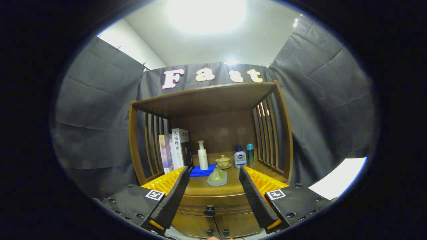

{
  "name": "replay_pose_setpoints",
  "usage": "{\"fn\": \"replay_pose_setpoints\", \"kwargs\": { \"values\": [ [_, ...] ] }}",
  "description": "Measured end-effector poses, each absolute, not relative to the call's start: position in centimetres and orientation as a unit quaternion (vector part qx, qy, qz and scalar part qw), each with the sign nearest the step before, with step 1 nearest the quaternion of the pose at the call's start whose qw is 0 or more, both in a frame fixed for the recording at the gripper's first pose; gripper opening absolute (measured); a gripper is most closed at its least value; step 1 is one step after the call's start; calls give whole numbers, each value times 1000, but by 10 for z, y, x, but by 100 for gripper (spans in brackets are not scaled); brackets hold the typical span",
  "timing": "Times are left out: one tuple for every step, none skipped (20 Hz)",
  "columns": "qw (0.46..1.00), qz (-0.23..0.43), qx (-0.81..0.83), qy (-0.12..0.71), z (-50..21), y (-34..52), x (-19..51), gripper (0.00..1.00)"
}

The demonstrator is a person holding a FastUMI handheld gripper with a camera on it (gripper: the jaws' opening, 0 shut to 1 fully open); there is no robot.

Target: Pull open the drawer, take out the items inside it, and place them on the countertop above the cabinet.

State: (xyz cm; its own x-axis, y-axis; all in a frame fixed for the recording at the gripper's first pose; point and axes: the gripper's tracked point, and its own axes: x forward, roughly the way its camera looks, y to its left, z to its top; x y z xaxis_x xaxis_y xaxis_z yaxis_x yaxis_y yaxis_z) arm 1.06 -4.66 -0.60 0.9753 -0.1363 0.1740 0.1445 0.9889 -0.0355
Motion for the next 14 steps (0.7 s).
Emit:
{"fn": "replay_pose_setpoints", "kwargs": {
  "values": [
    [993,-73,-28,-90,0,-50,3,95],
    [992,-80,-30,-94,6,-55,-1,95],
    [991,-86,-27,-97,13,-58,-4,95],
    [991,-90,-19,-100,19,-59,-7,95],
    [990,-91,-10,-106,26,-58,-12,95],
    [989,-91,-1,-113,34,-60,-15,95],
    [988,-88,6,-126,44,-59,-18,95],
    [986,-91,14,-141,56,-61,-17,95],
    [984,-101,22,-148,66,-66,-14,95],
    [983,-107,36,-145,70,-69,-13,95],
    [983,-105,52,-141,72,-67,-11,95],
    [984,-99,65,-132,72,-64,-8,95],
    [986,-88,70,-120,66,-60,-7,95],
    [989,-77,64,-109,58,-58,-7,95]
  ]
}}
